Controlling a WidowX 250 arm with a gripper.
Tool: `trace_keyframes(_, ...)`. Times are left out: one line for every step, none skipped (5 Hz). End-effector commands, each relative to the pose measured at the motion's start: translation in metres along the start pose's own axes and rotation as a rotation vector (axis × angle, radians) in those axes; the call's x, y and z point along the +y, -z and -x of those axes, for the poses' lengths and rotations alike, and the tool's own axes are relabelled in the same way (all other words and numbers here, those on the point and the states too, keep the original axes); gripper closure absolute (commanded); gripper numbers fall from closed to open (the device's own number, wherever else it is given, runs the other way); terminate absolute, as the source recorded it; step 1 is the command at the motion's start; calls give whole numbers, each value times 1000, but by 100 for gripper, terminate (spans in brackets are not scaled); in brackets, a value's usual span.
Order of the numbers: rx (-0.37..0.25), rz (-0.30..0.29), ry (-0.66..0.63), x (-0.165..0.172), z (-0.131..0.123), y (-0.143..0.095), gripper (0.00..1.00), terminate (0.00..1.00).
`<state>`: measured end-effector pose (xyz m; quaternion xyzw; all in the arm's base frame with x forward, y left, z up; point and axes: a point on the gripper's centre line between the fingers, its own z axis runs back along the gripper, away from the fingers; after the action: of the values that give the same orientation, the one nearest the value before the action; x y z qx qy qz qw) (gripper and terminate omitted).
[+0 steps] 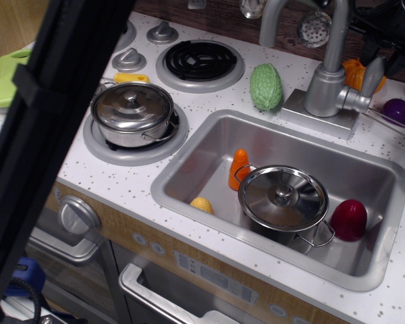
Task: Turn lever vertical to front
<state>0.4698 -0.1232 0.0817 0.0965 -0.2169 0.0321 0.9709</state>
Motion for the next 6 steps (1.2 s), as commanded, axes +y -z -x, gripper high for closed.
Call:
trace_keyframes(1, 13, -60, -2, 5, -29, 100, 0)
trace_keyframes(13, 25, -74, -1, 14, -25, 100, 0)
trace_keyframes(36, 54, -103, -4, 27, -20, 100, 0)
trace_keyframes(45, 63, -122, -7, 38, -18, 100, 0)
trace_keyframes(43, 78, -129, -8, 44, -11, 100, 0)
trace_keyframes(70, 78, -104, -4, 40, -17, 0, 0)
